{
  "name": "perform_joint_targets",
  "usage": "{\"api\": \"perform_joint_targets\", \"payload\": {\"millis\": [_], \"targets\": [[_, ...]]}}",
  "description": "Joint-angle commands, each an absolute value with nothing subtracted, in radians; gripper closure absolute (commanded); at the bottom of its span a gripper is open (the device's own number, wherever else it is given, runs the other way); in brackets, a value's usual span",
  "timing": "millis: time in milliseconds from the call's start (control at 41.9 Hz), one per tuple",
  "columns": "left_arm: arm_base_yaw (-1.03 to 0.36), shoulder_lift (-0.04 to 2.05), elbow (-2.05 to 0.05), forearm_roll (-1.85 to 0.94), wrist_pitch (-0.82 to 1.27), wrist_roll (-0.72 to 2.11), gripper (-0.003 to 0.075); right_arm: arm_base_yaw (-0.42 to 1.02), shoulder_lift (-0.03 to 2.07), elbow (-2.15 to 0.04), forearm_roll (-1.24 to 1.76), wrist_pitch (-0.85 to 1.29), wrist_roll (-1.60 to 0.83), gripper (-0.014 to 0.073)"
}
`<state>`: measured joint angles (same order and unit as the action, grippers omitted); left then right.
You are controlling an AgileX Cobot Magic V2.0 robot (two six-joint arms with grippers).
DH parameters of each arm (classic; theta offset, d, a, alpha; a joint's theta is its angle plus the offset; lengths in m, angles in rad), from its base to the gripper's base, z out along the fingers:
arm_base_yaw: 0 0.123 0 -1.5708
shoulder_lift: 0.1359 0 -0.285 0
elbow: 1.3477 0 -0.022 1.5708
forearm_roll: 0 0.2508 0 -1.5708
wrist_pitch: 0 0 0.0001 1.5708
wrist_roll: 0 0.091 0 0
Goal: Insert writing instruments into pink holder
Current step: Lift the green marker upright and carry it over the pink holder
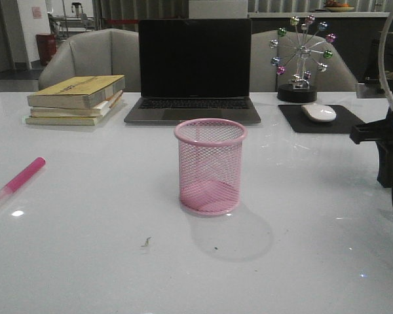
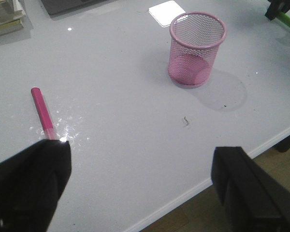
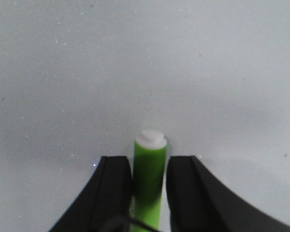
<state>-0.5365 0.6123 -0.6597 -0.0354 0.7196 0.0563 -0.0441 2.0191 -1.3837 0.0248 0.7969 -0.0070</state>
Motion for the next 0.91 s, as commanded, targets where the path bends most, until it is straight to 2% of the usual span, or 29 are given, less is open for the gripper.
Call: {"api": "perform_joint_targets", "payload": {"millis": [0,143,262,381,572,691,882], "targets": [[-0.544,0.617,-0.686,-0.042,0.647,0.053,0.0085,-0.05,1.969,-1.411,0.015,0.799,-0.018,0.0354],[-0.544,0.617,-0.686,-0.042,0.647,0.053,0.0085,-0.049,1.949,-1.411,0.016,0.797,-0.018,0.0454],[-0.544,0.617,-0.686,-0.042,0.647,0.053,0.0085,-0.042,1.893,-1.402,0.022,0.777,-0.018,0.0452],[-0.544,0.617,-0.686,-0.042,0.647,0.053,0.0085,-0.007,1.754,-1.316,0.048,0.621,-0.018,0.0452],[-0.544,0.617,-0.686,-0.042,0.647,0.053,0.0085,0.141,1.485,-1.047,0.068,0.159,-0.018,0.0452],[-0.544,0.617,-0.686,-0.042,0.647,0.053,0.0085,0.253,1.364,-0.875,0.068,-0.208,-0.018,0.0452],[-0.544,0.617,-0.686,-0.042,0.647,0.053,0.0085,0.427,1.342,-0.68,0.058,-0.759,-0.018,0.0452]]}}
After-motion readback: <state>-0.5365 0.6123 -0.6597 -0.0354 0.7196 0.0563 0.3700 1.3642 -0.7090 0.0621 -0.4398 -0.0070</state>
